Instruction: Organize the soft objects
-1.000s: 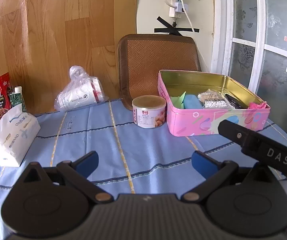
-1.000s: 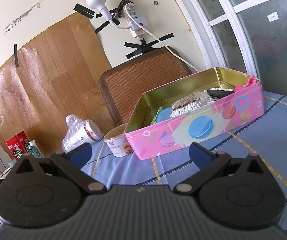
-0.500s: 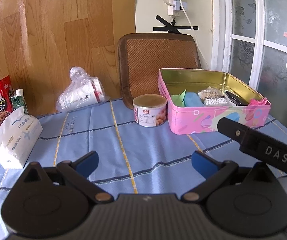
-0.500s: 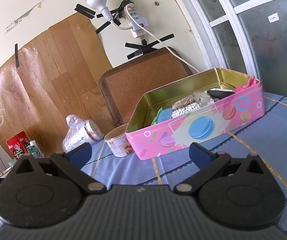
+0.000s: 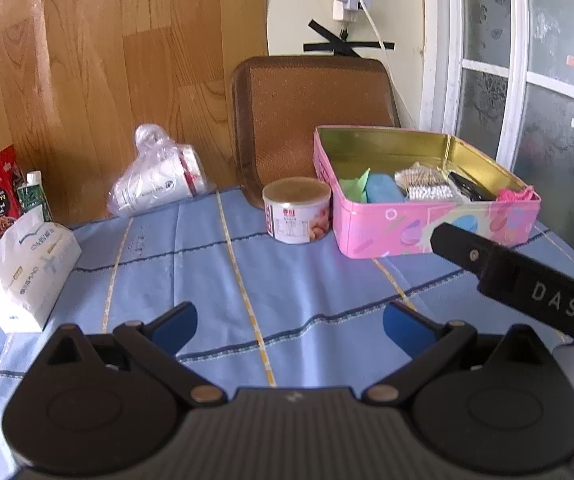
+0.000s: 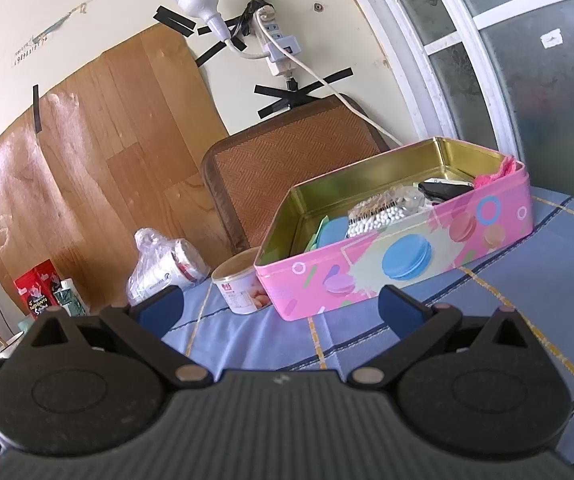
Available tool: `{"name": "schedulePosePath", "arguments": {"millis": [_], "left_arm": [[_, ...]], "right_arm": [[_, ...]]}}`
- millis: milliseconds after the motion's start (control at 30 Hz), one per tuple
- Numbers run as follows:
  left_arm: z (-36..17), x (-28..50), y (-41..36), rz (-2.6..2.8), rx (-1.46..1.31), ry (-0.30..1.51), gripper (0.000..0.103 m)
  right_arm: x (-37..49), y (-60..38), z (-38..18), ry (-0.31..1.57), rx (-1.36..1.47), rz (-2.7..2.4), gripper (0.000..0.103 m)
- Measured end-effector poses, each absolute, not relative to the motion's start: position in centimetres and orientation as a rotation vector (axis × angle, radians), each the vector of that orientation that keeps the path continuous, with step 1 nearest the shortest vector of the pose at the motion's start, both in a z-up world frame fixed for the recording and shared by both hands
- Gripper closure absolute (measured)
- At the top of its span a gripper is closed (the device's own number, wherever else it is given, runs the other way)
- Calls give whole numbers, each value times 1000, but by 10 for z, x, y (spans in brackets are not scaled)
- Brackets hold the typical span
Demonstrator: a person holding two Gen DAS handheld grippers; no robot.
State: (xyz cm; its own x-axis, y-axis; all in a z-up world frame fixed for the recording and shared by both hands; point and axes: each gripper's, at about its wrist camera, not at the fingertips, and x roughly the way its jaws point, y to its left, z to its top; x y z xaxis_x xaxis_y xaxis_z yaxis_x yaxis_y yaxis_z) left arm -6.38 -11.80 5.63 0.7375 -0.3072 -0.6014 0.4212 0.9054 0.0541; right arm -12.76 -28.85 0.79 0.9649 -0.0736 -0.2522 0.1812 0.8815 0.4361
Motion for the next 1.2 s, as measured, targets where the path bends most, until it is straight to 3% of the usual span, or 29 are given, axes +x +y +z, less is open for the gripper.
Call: {"name": "schedulePosePath", "arguments": {"millis": [1200], "left_arm": [[47,-61,-119,-425,214,673,0]], "right_arm": [[-127,-289,3,245,475,-130,0]]}}
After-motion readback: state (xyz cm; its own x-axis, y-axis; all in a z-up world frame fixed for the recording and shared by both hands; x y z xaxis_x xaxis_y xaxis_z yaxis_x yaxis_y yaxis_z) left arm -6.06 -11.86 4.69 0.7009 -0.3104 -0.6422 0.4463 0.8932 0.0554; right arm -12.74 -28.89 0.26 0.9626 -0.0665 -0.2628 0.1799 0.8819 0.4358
